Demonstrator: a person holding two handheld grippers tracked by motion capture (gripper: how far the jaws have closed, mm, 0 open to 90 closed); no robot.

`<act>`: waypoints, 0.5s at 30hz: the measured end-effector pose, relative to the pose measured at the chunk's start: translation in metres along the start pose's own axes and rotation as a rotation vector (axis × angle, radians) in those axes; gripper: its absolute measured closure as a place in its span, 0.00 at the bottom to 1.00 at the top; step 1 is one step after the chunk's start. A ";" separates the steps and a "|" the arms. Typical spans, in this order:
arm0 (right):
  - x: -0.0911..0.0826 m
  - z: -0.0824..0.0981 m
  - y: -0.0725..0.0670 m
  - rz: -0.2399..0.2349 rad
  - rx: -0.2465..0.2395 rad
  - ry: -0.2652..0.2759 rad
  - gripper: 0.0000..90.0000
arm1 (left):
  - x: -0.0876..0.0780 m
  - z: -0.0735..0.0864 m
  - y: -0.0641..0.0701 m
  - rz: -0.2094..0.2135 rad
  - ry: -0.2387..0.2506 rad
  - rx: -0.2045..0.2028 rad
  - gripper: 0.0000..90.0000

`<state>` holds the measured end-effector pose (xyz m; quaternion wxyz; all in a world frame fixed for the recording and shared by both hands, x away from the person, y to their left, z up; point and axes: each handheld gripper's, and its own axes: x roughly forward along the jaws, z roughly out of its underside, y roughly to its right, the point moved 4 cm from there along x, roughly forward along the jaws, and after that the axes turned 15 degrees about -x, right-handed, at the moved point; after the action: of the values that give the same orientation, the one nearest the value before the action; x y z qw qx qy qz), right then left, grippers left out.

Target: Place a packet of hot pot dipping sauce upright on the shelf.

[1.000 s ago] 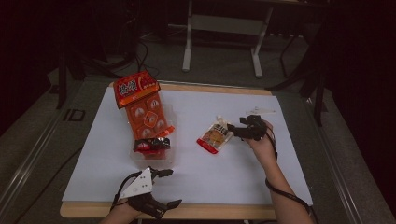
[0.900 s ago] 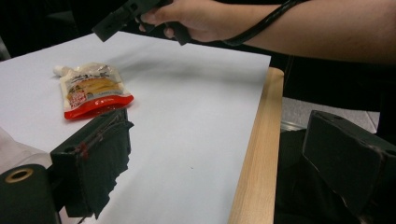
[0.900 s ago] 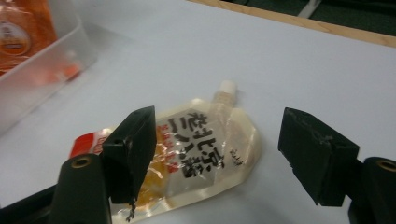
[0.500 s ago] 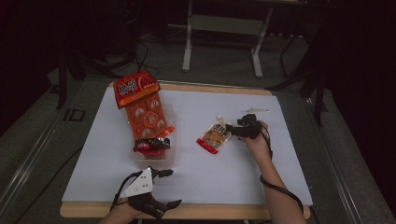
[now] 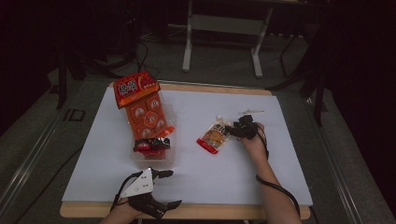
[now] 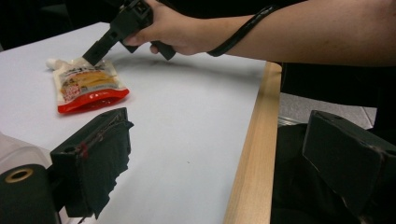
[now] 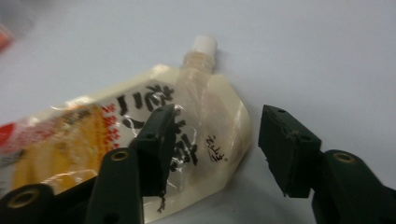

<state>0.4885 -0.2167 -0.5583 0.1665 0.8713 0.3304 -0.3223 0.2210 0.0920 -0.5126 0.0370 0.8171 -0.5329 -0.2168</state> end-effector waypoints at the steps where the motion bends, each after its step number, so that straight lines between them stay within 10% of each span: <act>1: 0.002 0.001 0.000 -0.003 0.003 -0.005 0.53 | 0.000 0.000 0.000 0.000 -0.001 0.000 0.09; 15: 0.004 -0.001 -0.009 0.039 0.003 -0.056 0.89 | 0.000 0.000 0.001 0.006 -0.002 -0.006 0.09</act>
<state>0.4849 -0.2077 -0.5604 0.1808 0.8685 0.3080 -0.3436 0.2207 0.0912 -0.5123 0.0395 0.8151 -0.5349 -0.2190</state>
